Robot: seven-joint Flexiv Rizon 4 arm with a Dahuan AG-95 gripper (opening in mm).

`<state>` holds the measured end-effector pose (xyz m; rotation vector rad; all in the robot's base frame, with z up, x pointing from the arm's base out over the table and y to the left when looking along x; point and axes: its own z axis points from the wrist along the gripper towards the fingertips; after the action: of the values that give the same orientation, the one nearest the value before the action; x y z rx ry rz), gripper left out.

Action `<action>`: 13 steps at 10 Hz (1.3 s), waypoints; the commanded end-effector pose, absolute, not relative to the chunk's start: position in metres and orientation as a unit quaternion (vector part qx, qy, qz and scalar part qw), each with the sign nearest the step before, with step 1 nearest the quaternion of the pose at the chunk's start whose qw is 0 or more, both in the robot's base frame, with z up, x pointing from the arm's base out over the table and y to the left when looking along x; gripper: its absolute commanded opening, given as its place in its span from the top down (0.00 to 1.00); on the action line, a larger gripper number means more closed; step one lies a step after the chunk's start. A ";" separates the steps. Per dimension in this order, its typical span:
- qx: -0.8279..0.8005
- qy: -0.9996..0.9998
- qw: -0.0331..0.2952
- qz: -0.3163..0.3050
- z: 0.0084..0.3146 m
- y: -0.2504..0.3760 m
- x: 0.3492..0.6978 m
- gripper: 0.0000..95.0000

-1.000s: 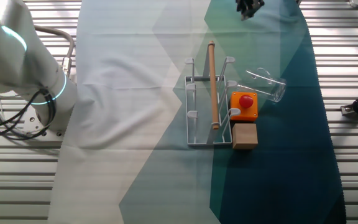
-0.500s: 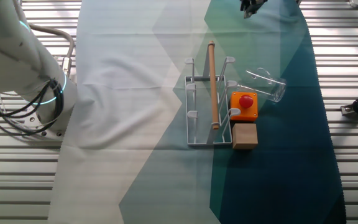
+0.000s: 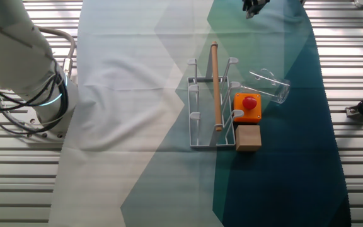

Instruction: Put the cup on the cup rack

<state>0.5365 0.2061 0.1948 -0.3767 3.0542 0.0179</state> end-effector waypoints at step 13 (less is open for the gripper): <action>-0.128 0.991 0.038 0.002 0.197 0.208 0.534 0.80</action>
<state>0.5341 0.2086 0.1982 -0.3944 3.0420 0.0112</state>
